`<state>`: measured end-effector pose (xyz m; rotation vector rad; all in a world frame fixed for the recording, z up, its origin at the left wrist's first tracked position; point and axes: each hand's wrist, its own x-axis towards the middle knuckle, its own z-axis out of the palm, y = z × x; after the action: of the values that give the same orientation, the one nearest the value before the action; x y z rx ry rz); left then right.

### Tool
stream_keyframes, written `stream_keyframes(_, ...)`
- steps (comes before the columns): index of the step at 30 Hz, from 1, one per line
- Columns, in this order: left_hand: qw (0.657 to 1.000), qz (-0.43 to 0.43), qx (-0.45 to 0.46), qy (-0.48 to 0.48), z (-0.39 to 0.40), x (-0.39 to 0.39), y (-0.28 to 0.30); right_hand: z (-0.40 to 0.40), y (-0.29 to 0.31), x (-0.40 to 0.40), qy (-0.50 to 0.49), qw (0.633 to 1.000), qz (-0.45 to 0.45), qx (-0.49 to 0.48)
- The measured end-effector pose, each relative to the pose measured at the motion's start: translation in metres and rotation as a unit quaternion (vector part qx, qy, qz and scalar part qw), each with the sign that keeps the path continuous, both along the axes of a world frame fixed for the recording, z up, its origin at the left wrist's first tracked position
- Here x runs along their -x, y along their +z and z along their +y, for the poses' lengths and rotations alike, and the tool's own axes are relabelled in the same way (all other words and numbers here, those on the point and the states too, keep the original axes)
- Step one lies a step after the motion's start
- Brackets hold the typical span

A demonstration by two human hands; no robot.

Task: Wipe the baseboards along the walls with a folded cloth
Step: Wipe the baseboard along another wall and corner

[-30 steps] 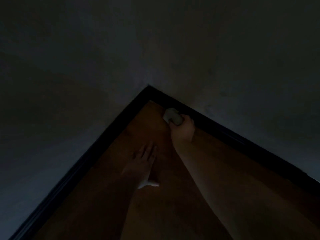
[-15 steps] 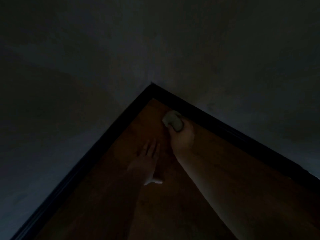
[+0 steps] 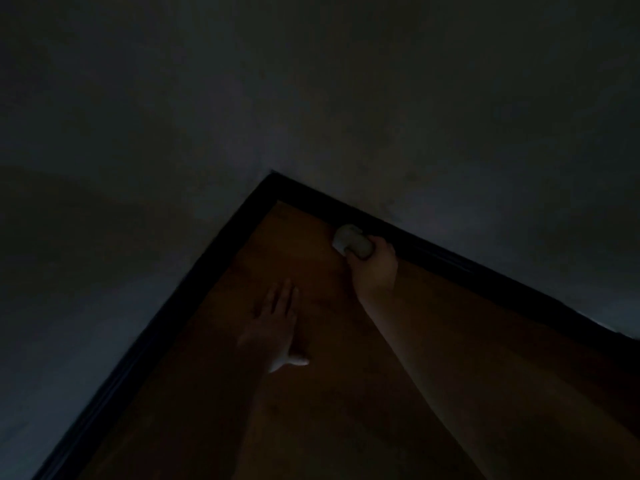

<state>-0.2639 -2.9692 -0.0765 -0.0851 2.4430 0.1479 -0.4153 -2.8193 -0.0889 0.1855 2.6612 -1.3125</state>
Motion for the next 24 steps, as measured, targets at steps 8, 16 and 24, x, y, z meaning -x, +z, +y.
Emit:
stream_keyframes(8, 0.999, 0.003, 0.037, -0.012, 0.003, 0.001, 0.001, 0.107, 0.002, -0.019, -0.047, 0.998, 0.031, -0.033)
stream_keyframes(16, 0.995, 0.027, 0.054, -0.080, 0.025, 0.004, 0.006, 0.159, 0.006, -0.043, -0.078, 0.995, 0.036, -0.057)
stream_keyframes(24, 0.998, -0.004, 0.001, -0.069, 0.128, -0.004, -0.017, 0.127, 0.010, -0.039, 0.014, 0.999, 0.038, 0.000)
